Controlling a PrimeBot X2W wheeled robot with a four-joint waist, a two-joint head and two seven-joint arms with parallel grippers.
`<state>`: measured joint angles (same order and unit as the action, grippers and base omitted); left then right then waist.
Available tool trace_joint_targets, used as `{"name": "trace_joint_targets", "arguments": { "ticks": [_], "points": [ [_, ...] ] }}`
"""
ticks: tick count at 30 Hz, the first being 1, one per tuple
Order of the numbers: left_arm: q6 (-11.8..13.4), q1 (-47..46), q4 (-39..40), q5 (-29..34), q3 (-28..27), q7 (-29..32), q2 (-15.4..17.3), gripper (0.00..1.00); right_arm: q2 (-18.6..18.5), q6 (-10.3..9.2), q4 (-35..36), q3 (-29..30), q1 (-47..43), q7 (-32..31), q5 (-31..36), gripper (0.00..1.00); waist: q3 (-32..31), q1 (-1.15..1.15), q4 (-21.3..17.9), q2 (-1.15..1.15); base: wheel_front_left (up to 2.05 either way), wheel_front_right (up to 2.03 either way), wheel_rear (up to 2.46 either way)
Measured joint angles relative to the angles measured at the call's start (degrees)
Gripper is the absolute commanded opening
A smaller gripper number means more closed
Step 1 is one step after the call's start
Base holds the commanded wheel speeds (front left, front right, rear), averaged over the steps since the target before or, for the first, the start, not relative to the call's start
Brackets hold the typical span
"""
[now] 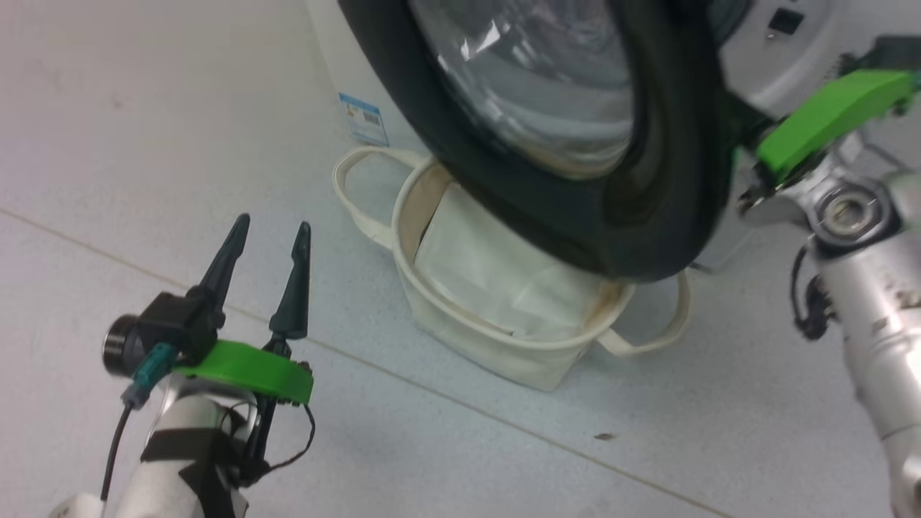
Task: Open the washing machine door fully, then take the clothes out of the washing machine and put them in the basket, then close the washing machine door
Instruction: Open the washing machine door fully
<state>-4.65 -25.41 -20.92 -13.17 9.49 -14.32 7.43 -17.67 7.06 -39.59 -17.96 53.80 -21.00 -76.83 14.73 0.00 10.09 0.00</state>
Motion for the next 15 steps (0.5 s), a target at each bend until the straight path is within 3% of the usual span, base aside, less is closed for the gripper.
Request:
{"name": "trace_joint_targets", "arguments": {
  "ticks": [15],
  "points": [
    [-0.5, 7.7, -1.4, 1.0, -2.7, 0.0, 0.5, 1.0, 3.4, 0.0, 14.3, -12.6, -14.4, -4.1, -3.4, 0.0, -9.6, 0.0, -2.5, 0.0, 0.0, 0.0, 0.0]
  ]
}}
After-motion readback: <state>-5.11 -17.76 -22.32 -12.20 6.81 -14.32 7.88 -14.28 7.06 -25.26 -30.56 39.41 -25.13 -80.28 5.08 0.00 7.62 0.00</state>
